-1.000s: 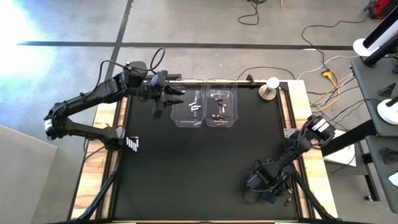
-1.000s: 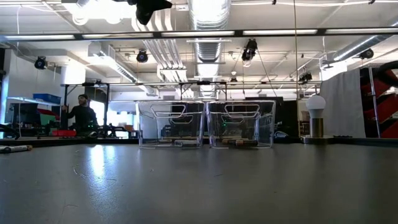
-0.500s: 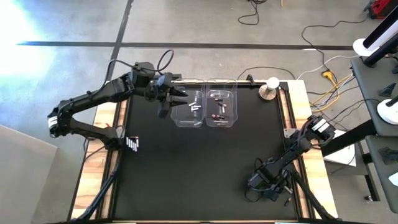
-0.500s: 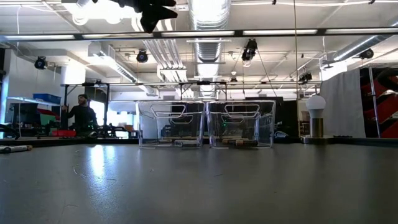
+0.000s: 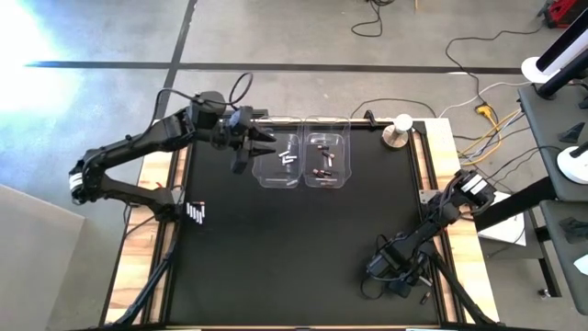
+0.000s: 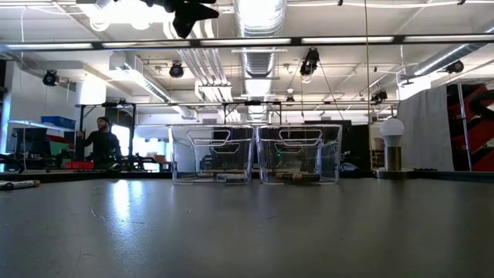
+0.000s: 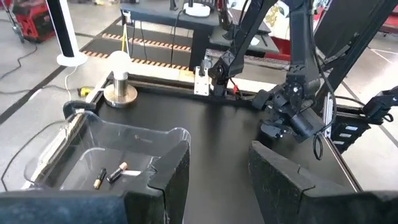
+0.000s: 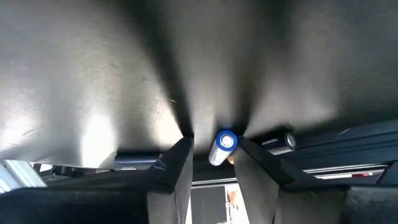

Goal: Sort batteries
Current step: Put the white battery into the left transparent bin

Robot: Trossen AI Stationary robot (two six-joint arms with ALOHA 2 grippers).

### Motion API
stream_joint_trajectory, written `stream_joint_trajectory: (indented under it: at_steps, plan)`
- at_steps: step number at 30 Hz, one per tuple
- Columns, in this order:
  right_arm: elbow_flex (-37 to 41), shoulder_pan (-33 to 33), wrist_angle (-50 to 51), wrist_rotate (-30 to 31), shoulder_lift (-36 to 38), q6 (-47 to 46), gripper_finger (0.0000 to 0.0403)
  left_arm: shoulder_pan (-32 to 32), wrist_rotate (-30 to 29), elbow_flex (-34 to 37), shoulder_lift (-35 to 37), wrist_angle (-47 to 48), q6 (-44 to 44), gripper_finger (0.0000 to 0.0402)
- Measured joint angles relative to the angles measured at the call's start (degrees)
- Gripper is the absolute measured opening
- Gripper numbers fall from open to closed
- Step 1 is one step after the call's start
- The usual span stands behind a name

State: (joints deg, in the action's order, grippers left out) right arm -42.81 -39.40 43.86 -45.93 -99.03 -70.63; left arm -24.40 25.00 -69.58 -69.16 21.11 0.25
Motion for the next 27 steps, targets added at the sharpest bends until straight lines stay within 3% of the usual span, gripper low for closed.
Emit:
stream_joint_trajectory:
  at_steps: [11,17,23,27]
  plan:
    - [2.34,-0.07,-3.53,1.18,-0.04,-1.57,0.0074,0.00,0.00,-0.02,8.50,-11.22,-2.77,0.0143]
    - [2.42,-0.15,-4.21,3.00,-0.08,-1.86,0.0058,0.00,-0.15,-0.02,11.29,-8.91,-9.31,0.0143]
    - [2.41,-0.04,-5.22,3.30,-0.08,-4.89,0.0052,0.02,11.28,-0.02,13.64,-12.06,-9.95,0.0143]
    - [1.57,-0.09,-4.97,4.13,-0.09,-5.92,0.0053,-0.08,8.85,-0.02,16.51,-16.86,-10.74,0.0143]
